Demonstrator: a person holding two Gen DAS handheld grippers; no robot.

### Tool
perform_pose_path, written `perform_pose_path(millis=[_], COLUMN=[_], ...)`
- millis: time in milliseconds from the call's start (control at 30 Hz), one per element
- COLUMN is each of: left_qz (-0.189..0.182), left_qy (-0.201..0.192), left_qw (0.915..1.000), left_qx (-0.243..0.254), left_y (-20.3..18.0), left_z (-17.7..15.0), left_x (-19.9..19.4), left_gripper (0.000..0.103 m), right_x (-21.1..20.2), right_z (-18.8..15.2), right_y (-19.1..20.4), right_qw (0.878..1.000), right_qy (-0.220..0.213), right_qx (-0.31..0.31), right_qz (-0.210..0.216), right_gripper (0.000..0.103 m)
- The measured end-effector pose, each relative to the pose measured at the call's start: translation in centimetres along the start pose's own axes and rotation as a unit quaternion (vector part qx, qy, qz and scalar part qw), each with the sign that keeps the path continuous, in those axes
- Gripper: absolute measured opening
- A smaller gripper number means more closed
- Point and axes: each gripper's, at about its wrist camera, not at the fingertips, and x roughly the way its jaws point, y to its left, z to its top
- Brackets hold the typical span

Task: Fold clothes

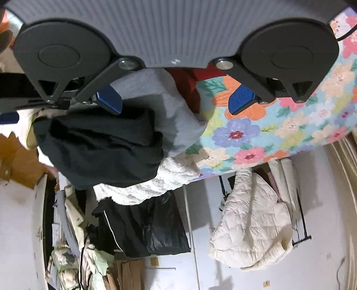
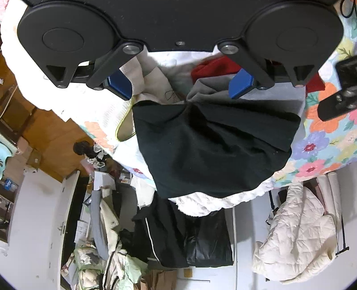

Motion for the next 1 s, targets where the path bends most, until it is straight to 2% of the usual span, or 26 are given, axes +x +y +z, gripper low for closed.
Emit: perform_pose_path(millis=[33, 200, 1000], left_qz=[0.007, -0.011, -0.019], left_qy=[0.001, 0.024, 0.059], left_qw=[1.0, 0.9996, 0.998], left_qx=[0.003, -0.009, -0.015], left_y=[-0.3, -0.5, -1.0], left_z=[-0.1, -0.1, -0.4], left_x=[-0.1, 0.2, 1.3], left_gripper=[0.103, 0.103, 0.103], right_x=[0.1, 0.4, 1.8], right_z=[0.0, -0.1, -1.2], right_y=[0.1, 0.3, -0.2], right_qw=[1.0, 1.0, 0.999], right_qy=[0.002, 0.011, 0.036], right_qx=[-0.001, -0.007, -0.003], right_qz=[0.002, -0.015, -0.022], right_gripper=[0.096, 0.096, 0.096])
